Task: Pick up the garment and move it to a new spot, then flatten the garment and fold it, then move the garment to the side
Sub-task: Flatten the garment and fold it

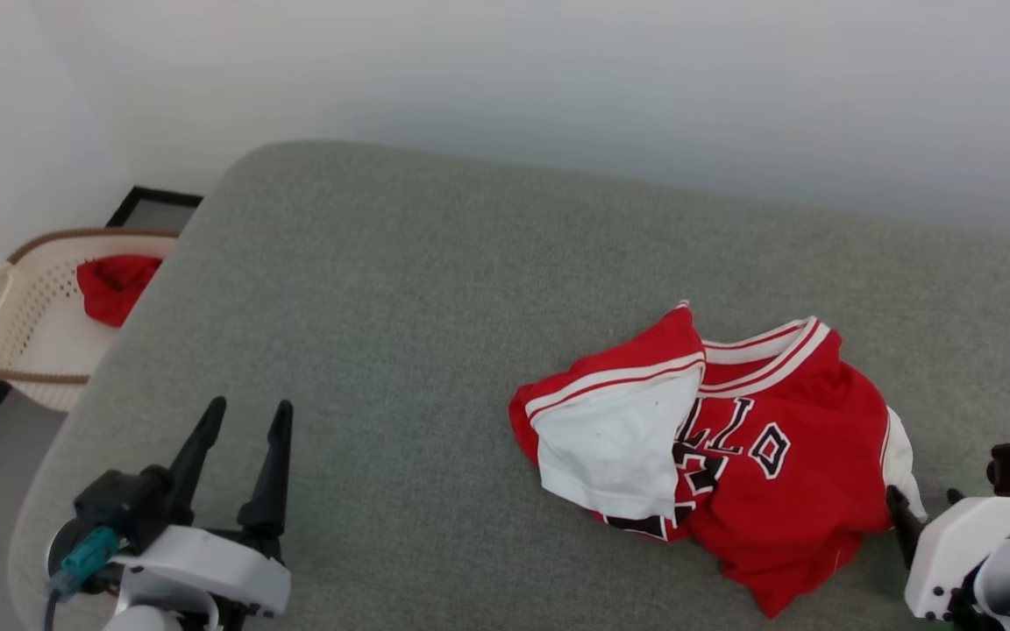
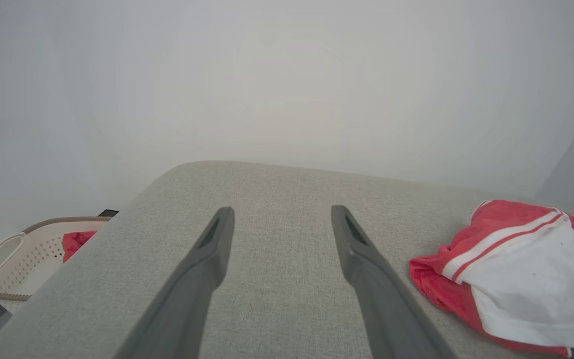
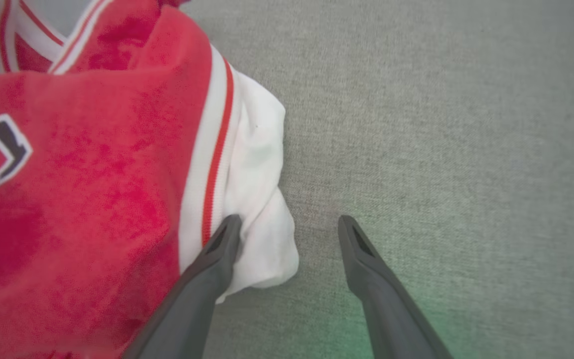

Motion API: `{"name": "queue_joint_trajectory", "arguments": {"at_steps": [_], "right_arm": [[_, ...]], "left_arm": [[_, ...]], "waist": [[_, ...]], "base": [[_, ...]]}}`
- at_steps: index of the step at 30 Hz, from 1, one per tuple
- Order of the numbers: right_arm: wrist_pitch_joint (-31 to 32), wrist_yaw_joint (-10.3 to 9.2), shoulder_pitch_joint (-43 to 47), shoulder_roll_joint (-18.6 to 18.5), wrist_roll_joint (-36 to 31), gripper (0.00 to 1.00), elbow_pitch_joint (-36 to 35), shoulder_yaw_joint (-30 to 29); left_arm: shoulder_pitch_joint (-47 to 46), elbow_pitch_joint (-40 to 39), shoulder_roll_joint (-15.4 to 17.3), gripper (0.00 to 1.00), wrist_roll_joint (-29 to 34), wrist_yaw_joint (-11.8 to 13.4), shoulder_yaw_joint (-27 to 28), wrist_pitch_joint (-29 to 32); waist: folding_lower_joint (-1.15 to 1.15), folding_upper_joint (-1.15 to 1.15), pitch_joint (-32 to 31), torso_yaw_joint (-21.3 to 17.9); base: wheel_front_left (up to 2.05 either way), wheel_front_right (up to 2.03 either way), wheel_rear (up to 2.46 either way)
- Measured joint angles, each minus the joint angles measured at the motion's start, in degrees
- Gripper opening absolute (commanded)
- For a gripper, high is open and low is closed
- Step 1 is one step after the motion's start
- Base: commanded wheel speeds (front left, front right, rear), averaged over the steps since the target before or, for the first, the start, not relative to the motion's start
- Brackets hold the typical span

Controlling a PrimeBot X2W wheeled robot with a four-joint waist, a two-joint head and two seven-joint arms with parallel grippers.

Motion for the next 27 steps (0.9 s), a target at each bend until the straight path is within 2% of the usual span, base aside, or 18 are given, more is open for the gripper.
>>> {"name": "queue_joint_trajectory", "arguments": {"at_steps": [9,10,11,12,19,27], "right_arm": [[3.01,-0.02,-3.28,0.88,0.73,1.0,3.28,0.22],[3.28,-0.03,-3.67,1.03,0.83,0.49,3.71,0.02],[3.91,-0.04,-4.07,1.21,0.92,0.06,4.28,-0.31],[4.46,-0.04,-4.46,1.22,0.91,0.0,4.66,-0.42],[9.81,0.03,-6.85,2.44,1.29,0.0,6.36,-2.86],[14.35,0.03,-7.25,3.12,-0.33,0.0,3.46,-3.89]], "left_arm": [[-2.48,0.45,-0.24,1.0,-0.3,0.0,-1.6,0.0],[-2.6,0.49,-0.25,1.0,-0.41,0.0,-1.69,0.0],[-2.68,0.55,-0.25,1.0,-0.43,0.0,-1.75,0.0],[-2.83,0.58,-0.26,1.0,-0.44,0.0,-1.83,0.0],[-2.99,1.07,-0.2,1.0,-0.88,0.0,-1.91,0.0],[-2.96,1.21,-0.2,1.0,-0.96,0.0,-1.79,0.0]], "waist": [[0.0,0.0,3.15,0.81],[0.0,0.0,3.37,0.89],[0.0,0.0,3.53,0.96],[0.0,0.0,3.63,1.01],[0.0,0.0,3.22,0.65],[0.0,0.0,2.62,-0.25]], "base": [[0.0,0.0,0.0],[0.0,0.0,0.0],[0.0,0.0,0.0],[0.0,0.0,0.0],[0.0,0.0,0.0],[0.0,0.0,0.0]]}}
